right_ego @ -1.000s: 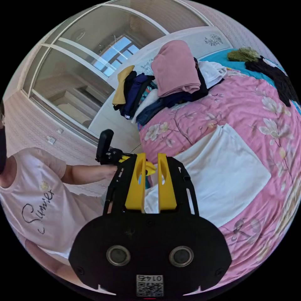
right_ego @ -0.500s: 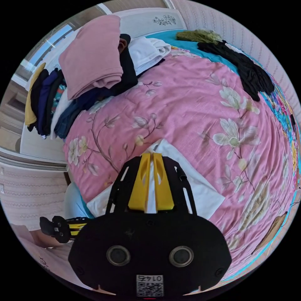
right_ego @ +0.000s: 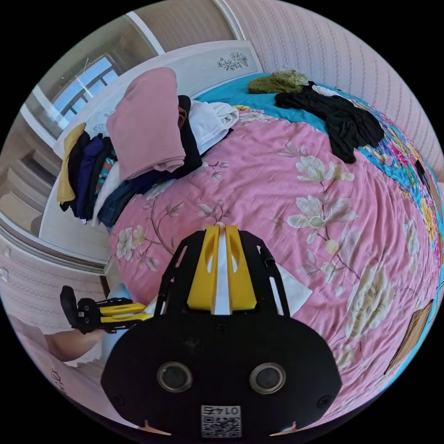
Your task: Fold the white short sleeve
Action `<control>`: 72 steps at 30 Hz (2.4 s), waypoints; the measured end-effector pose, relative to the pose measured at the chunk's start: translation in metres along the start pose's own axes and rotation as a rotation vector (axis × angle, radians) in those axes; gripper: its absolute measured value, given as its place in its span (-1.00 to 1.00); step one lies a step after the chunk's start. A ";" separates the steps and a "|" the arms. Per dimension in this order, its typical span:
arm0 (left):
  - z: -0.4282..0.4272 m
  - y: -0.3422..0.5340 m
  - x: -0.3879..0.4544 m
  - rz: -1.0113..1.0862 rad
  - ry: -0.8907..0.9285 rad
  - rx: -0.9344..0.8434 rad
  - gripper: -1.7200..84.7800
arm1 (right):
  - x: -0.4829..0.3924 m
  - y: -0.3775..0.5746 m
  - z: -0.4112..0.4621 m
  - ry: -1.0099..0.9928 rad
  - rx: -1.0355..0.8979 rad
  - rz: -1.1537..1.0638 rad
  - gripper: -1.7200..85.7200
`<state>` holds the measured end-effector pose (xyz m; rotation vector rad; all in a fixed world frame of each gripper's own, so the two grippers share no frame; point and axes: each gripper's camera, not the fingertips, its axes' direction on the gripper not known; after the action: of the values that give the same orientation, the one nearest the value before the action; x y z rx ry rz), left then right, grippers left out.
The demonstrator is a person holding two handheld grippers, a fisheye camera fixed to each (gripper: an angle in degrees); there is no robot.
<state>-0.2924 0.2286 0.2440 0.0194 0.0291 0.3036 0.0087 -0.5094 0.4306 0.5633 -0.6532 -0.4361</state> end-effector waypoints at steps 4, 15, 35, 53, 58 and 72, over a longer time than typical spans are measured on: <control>-0.011 0.010 -0.004 -0.001 0.039 0.008 -0.84 | 0.002 0.059 -0.034 -0.052 0.053 0.003 -0.94; -0.042 0.017 0.020 0.067 0.050 0.069 -0.84 | 0.021 0.240 -0.023 -0.203 -0.048 0.392 -0.71; -0.044 0.044 -0.013 -0.042 0.053 0.069 -0.85 | 0.006 0.198 0.020 -0.153 -0.196 0.316 -0.96; 0.004 0.025 -0.003 0.004 0.009 0.001 -0.72 | -0.026 -0.017 0.039 -0.028 -0.159 0.007 -0.80; -0.028 0.028 -0.001 -0.006 0.048 0.086 -0.72 | -0.039 -0.077 0.073 -0.005 -0.226 -0.007 -0.77; 0.027 0.024 0.010 0.055 -0.073 -0.028 -0.78 | -0.059 -0.108 0.130 0.086 -0.330 0.064 -0.85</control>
<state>-0.2889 0.2542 0.2709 0.0037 -0.0480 0.3578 -0.1422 -0.6058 0.4240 0.2460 -0.5020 -0.4463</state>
